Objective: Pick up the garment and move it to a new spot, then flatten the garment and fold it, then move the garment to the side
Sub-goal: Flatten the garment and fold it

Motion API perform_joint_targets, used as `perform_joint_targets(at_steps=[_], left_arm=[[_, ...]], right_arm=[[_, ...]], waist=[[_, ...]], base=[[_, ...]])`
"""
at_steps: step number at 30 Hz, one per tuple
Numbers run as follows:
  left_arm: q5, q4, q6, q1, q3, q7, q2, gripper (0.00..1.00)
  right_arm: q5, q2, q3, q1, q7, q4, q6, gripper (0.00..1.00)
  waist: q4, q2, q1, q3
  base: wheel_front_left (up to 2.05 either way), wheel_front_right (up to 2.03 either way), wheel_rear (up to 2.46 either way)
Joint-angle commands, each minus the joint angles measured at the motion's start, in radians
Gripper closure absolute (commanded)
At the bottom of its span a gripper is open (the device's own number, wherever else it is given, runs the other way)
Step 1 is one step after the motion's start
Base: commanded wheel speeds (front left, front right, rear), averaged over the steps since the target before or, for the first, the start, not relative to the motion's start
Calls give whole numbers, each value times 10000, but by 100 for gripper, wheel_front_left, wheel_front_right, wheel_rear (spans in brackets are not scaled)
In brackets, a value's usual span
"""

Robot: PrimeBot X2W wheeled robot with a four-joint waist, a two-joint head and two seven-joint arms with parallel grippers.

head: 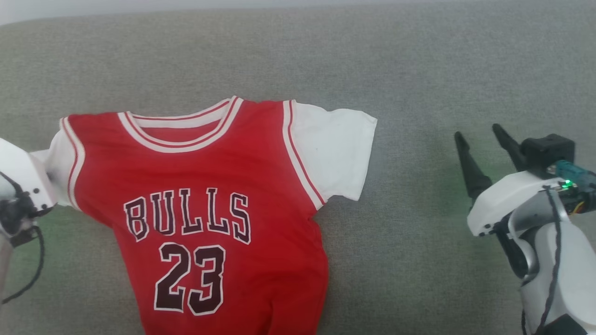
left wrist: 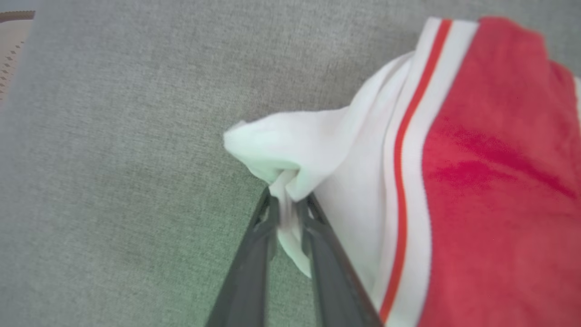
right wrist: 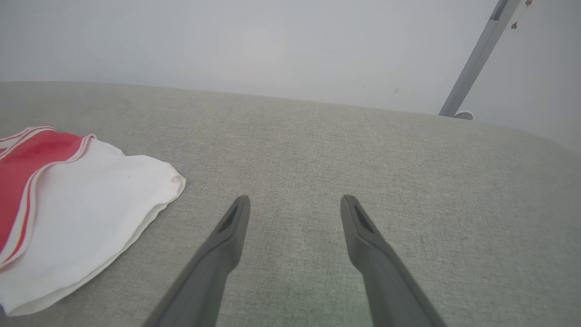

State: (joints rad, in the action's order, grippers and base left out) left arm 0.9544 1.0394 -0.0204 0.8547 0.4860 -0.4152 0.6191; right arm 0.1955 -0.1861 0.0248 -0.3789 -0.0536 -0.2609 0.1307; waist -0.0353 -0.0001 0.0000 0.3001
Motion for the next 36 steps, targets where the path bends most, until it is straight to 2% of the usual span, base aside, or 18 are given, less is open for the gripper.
perform_joint_targets(at_steps=[1, 7, 12, 16, 18, 25, 36], left_arm=[[111, 88, 68, -65, -9, 120, -63, 0], [-20, 156, 503, -52, -47, 1363, -289, 0], [-504, -320, 849, -252, 154, 3136, -378, 0], [-755, -933, 965, -623, 283, 4451, -561, 0], [-787, -1114, 950, -752, 273, 4738, -611, 0], [-1125, -2804, 669, -1999, 383, 6245, -773, 0], [-1563, -6208, -620, -4493, -381, 6809, -776, 0]], right_arm=[[62, 9, 65, -75, -56, 1, 1, 0], [197, -12, 742, -66, -252, -119, 1, 0], [407, -31, 1230, -93, -553, -342, 1, 0], [594, -74, 1368, -168, -919, -724, 1, 0], [635, -48, 1410, -182, -1044, -832, 1, 0], [785, -198, 1535, -444, -1757, -1408, 1, 0], [536, -510, 1033, -1165, -2695, -2663, 1, 0]], waist=[[54, 1, 0, -57], [369, 1, 0, -509], [757, 1, 0, -994], [1145, 1, 0, -1333], [1238, 1, 0, -1402], [1947, 1, 0, -1635], [2967, 1, 0, -1595]], base=[[0, 0, 0], [0, 0, 0], [0, 0, 0], [0, 0, 0], [0, 0, 0], [0, 0, 0], [0, 0, 0]])
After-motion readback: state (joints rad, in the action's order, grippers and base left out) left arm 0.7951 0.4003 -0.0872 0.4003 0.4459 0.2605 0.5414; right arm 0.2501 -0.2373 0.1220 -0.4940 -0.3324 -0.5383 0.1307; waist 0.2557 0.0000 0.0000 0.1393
